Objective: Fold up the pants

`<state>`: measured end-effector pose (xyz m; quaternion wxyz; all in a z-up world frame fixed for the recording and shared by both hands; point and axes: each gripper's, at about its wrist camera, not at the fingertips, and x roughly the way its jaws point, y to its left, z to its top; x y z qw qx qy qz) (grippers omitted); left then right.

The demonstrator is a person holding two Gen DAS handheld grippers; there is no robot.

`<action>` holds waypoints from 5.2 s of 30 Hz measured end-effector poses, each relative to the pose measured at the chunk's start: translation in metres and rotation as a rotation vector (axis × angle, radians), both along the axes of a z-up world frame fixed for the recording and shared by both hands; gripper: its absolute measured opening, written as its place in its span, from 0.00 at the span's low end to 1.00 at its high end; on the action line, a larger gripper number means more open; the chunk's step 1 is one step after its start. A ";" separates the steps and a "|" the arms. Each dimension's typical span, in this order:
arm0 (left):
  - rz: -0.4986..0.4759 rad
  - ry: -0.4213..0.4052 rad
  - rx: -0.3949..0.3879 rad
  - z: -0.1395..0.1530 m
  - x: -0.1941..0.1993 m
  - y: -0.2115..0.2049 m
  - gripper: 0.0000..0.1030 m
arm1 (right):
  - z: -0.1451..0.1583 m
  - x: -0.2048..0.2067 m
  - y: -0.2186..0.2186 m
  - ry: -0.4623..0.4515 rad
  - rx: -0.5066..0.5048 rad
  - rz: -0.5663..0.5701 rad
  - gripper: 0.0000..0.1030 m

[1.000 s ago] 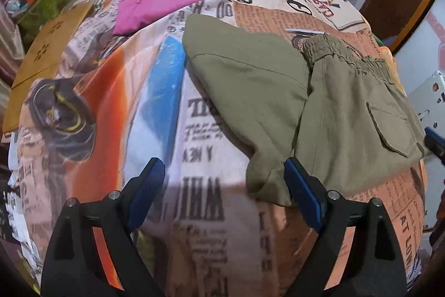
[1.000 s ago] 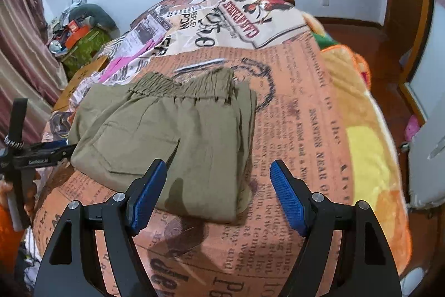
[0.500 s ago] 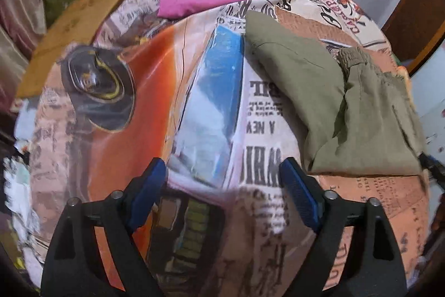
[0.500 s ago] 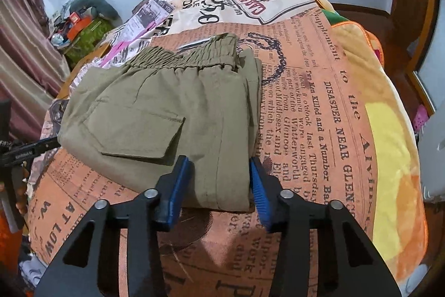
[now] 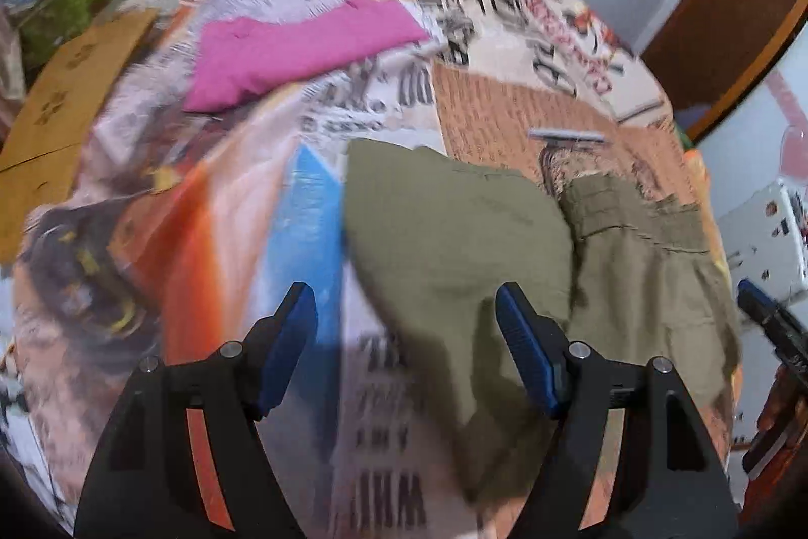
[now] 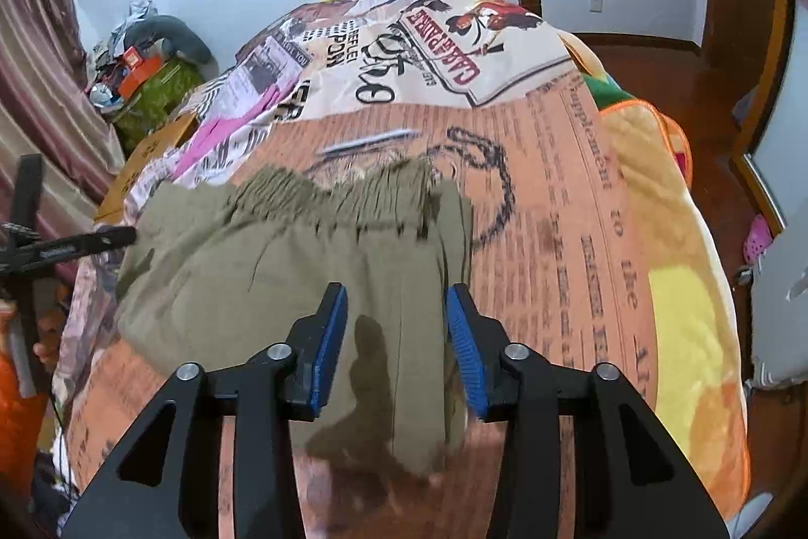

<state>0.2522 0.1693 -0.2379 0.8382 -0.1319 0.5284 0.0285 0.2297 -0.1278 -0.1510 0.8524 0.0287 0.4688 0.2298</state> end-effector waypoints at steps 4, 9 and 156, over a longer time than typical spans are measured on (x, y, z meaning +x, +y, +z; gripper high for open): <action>-0.031 0.002 -0.008 -0.015 0.017 -0.005 0.67 | -0.013 0.021 0.009 0.034 -0.013 0.013 0.41; -0.067 -0.074 0.113 -0.002 0.016 -0.017 0.27 | -0.042 0.030 0.023 0.092 -0.064 0.077 0.41; 0.143 -0.289 0.122 0.074 0.069 0.162 0.09 | 0.031 0.152 0.234 -0.148 0.106 0.315 0.19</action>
